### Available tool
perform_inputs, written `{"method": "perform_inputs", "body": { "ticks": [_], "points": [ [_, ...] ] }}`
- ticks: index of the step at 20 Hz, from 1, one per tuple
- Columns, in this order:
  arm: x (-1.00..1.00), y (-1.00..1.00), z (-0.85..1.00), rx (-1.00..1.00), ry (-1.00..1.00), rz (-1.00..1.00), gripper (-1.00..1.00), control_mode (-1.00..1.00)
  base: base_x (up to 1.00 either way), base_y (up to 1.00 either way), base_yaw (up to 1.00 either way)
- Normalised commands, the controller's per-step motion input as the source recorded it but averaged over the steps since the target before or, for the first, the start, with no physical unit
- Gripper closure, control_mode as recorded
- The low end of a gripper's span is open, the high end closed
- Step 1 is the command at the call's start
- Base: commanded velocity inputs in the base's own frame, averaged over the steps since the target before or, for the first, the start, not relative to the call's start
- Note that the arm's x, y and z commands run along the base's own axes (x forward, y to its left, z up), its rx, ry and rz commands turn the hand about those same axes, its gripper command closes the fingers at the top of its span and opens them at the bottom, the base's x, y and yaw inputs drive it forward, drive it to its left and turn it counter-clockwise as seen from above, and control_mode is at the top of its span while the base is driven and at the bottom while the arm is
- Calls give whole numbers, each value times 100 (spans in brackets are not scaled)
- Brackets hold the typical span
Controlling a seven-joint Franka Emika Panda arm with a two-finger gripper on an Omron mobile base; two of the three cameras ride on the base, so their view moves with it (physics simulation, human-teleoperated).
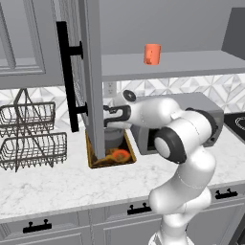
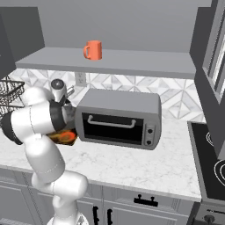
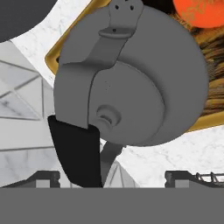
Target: Pick the kettle from the counter and place it on the tray. Then pick the mug from the cabinet and place it on the tray. Then close the cabinet doors.
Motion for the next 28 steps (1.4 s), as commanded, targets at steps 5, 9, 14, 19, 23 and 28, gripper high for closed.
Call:
{"method": "perform_inputs", "body": {
  "ticks": [5, 9, 14, 19, 23, 28],
  "points": [
    [-21, 0, 24, 0, -5, -13, -100, -100, 0, 0, 0],
    [-38, 0, 37, 0, 0, -24, -100, -100, 0, 0, 0],
    [-35, 5, 52, 3, 0, -26, -100, -100, 0, 0, 0],
    [-36, 11, 61, 9, -1, -17, -100, -100, 0, 0, 0],
    [-40, 6, 62, 11, 0, -14, -100, -100, 0, 0, 0],
    [-50, 0, 60, 18, 0, -14, -100, -100, 0, 0, 0]
  ]
}}
